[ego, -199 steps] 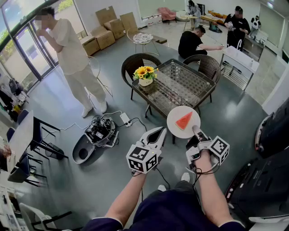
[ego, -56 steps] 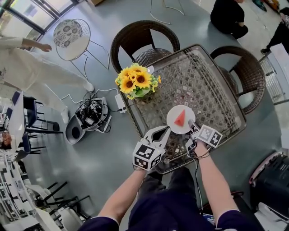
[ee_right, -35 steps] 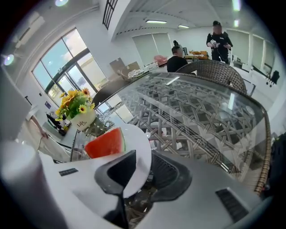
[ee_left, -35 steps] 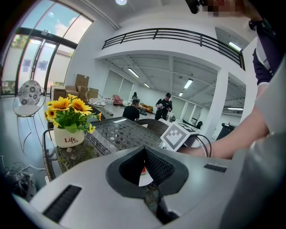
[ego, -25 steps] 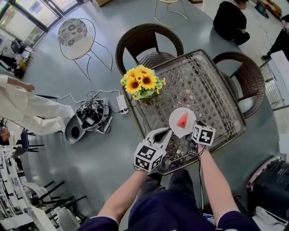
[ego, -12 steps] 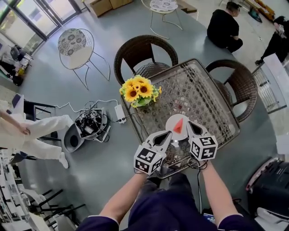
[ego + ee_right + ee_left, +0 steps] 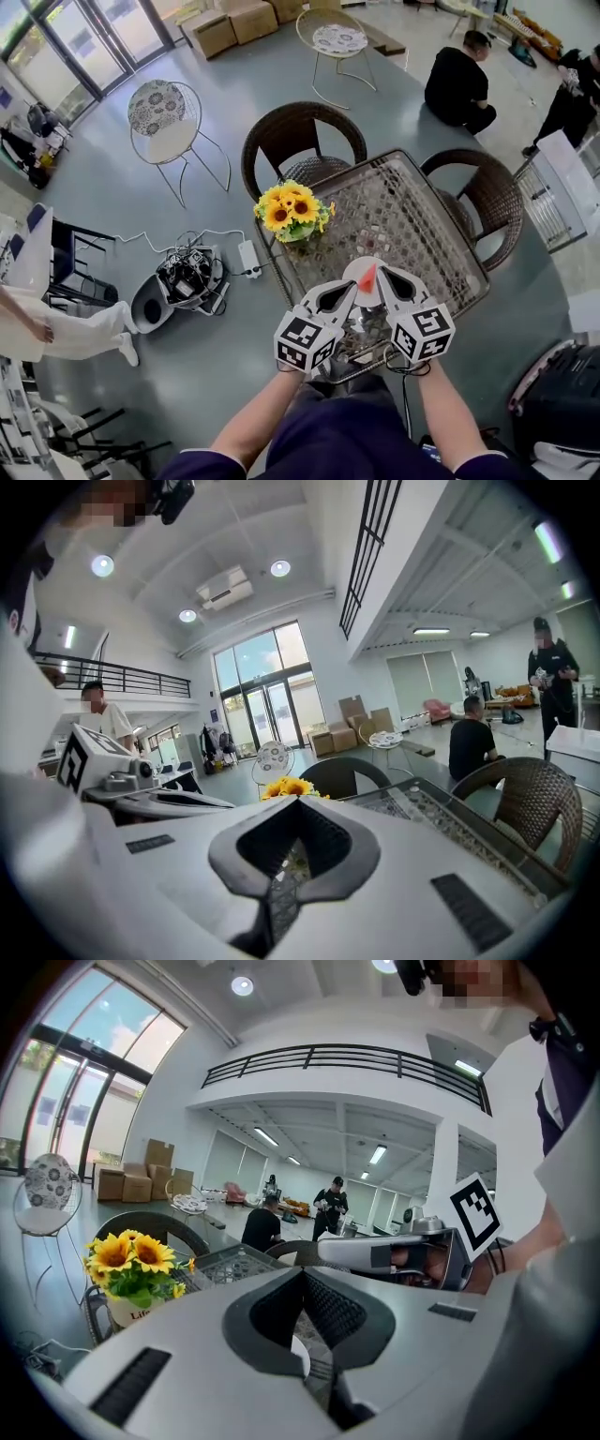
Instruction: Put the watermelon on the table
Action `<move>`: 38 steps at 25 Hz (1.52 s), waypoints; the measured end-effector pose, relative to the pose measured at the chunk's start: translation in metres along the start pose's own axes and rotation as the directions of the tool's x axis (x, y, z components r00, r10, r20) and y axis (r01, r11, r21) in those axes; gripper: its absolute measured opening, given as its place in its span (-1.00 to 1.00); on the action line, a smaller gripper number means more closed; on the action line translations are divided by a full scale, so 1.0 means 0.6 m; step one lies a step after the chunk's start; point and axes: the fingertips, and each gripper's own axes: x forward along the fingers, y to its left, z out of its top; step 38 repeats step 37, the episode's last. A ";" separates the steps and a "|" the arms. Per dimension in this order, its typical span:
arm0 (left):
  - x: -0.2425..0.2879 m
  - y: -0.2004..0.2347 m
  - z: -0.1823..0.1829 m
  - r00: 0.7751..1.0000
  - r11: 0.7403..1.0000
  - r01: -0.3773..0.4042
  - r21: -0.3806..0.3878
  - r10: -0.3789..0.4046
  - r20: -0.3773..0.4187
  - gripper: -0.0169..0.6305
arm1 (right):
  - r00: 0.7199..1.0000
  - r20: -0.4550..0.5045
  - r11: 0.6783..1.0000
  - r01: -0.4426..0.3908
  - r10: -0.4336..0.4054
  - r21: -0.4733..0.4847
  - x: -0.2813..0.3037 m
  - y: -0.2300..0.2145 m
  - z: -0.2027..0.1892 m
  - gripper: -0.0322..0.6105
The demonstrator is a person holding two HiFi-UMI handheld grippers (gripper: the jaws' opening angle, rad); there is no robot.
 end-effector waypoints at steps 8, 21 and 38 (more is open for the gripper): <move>-0.016 -0.020 0.039 0.999 1.000 0.019 0.023 -0.020 0.040 -0.94 | 0.998 0.066 1.000 0.001 -0.001 0.008 -0.026 0.023 0.041 -0.89; -0.031 -0.029 0.062 0.998 0.999 0.028 0.036 -0.030 0.051 -0.94 | 0.996 0.093 1.000 0.001 -0.001 0.001 -0.039 0.040 0.069 -0.89; -0.045 -0.036 0.066 0.997 0.998 0.031 0.051 -0.034 0.066 -0.94 | 0.993 0.116 1.000 -0.009 0.011 -0.013 -0.044 0.060 0.074 -0.89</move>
